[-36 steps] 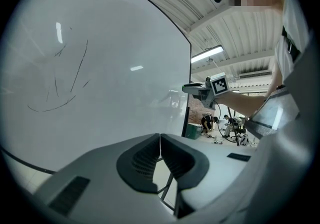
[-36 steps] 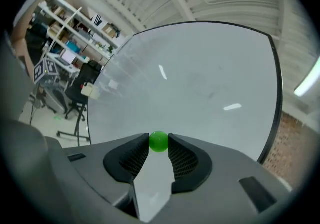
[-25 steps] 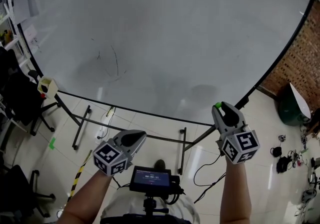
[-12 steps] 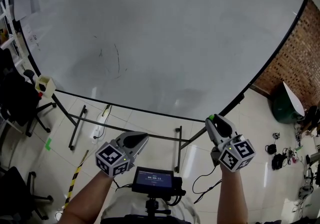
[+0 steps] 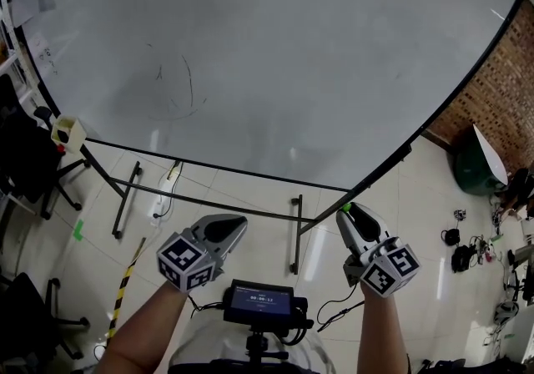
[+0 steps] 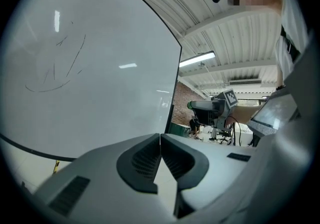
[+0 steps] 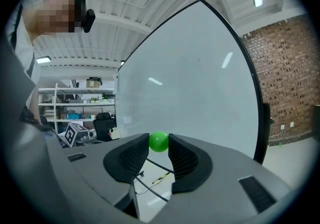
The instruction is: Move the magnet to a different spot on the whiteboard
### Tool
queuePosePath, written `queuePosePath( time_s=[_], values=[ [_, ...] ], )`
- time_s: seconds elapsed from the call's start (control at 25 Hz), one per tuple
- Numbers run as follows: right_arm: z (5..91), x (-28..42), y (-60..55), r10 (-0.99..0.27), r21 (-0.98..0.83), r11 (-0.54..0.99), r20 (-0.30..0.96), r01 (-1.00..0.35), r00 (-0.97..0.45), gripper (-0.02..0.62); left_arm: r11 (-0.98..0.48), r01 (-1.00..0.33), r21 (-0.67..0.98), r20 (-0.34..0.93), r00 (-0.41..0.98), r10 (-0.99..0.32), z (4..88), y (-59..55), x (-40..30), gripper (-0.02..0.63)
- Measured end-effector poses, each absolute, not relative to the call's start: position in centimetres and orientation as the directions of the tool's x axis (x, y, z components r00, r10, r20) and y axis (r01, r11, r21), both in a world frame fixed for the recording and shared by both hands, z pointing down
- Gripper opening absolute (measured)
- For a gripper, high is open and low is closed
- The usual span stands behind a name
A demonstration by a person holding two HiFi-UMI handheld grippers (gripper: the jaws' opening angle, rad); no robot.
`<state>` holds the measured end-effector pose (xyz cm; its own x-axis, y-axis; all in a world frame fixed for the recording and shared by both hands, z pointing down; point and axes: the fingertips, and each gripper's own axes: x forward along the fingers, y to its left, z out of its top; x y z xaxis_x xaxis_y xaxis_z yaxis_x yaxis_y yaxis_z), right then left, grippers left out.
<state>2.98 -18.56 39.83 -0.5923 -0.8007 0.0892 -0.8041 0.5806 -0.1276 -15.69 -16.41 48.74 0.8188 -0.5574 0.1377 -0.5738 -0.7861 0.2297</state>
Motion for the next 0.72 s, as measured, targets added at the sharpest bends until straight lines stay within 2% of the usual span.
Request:
queuePosePath(
  time_s=[0.72],
  values=[
    [45.4,13.0,-13.7,-0.796,-0.290,0.551,0.099,-0.783,-0.597,0.147,-0.784,-0.583,0.213,0.194,0.812,-0.551,48.7,-14.1,-6.5,0.031]
  ],
)
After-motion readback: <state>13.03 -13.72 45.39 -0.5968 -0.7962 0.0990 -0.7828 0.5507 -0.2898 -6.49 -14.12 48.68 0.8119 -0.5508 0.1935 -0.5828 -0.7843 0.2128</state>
